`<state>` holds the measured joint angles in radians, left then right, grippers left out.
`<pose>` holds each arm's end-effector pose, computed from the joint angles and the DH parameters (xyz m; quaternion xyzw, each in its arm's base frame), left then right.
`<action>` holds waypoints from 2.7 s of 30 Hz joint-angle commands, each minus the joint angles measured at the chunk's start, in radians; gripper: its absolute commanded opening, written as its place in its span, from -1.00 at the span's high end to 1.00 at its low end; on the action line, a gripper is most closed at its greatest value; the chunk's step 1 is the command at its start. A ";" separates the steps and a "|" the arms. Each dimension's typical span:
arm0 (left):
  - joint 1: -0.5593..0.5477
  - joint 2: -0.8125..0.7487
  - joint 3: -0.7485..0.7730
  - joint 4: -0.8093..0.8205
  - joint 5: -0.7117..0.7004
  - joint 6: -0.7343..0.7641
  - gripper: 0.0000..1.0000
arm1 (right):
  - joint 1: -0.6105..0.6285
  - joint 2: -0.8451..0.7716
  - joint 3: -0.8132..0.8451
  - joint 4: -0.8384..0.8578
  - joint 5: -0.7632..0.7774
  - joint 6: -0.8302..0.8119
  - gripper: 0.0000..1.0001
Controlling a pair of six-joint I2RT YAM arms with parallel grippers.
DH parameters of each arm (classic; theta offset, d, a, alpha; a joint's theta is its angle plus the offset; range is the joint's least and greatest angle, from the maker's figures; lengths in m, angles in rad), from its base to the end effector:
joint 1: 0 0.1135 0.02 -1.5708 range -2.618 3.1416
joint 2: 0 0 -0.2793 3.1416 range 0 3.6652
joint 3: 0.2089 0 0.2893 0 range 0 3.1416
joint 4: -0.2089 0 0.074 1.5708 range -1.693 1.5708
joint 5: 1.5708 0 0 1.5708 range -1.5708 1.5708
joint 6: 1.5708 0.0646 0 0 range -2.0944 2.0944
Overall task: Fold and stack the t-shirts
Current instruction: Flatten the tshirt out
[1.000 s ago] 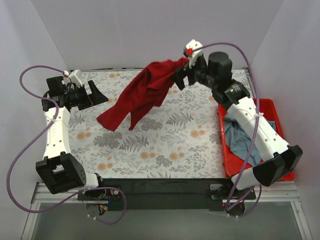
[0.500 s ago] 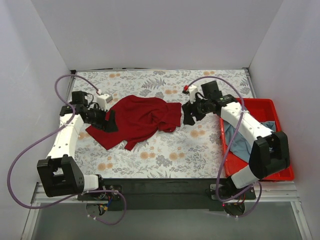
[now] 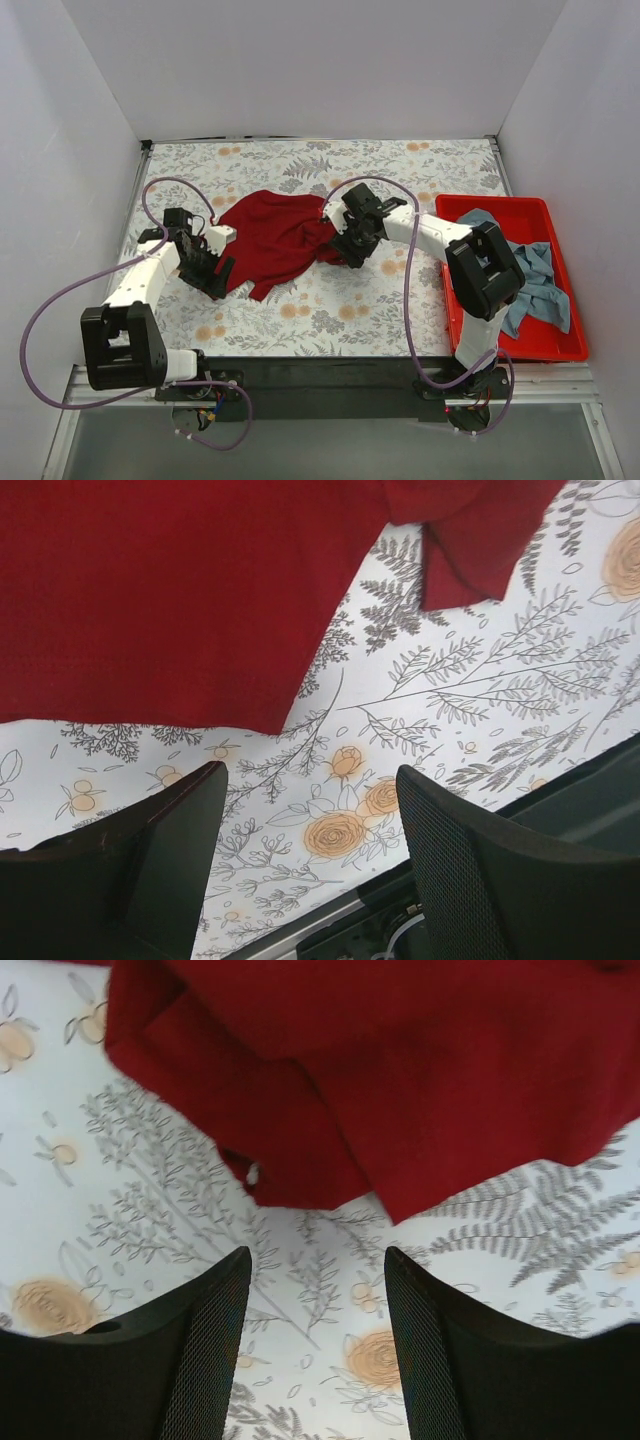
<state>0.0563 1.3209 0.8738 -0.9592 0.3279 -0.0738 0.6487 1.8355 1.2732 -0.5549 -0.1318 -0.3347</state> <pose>0.2550 -0.0065 0.1825 -0.0505 0.9820 -0.1634 0.0796 0.3335 0.2635 0.1589 -0.4721 0.8501 0.0985 0.2116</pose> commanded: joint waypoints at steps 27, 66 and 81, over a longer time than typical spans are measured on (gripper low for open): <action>-0.016 0.043 0.059 0.025 -0.001 -0.096 -0.36 | -0.007 0.096 -0.067 0.277 0.173 -0.369 0.90; 0.051 0.401 0.059 0.534 -0.385 0.177 1.00 | -0.239 -0.285 0.054 0.107 0.115 -0.375 0.97; 0.137 0.789 0.958 0.204 -0.164 -0.141 -0.23 | -0.333 -0.295 0.077 0.098 0.081 -0.371 0.97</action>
<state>0.2005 2.2513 1.8637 -0.6083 0.0120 -0.1707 0.3149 1.5795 1.3205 -0.4561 -0.0208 -0.7074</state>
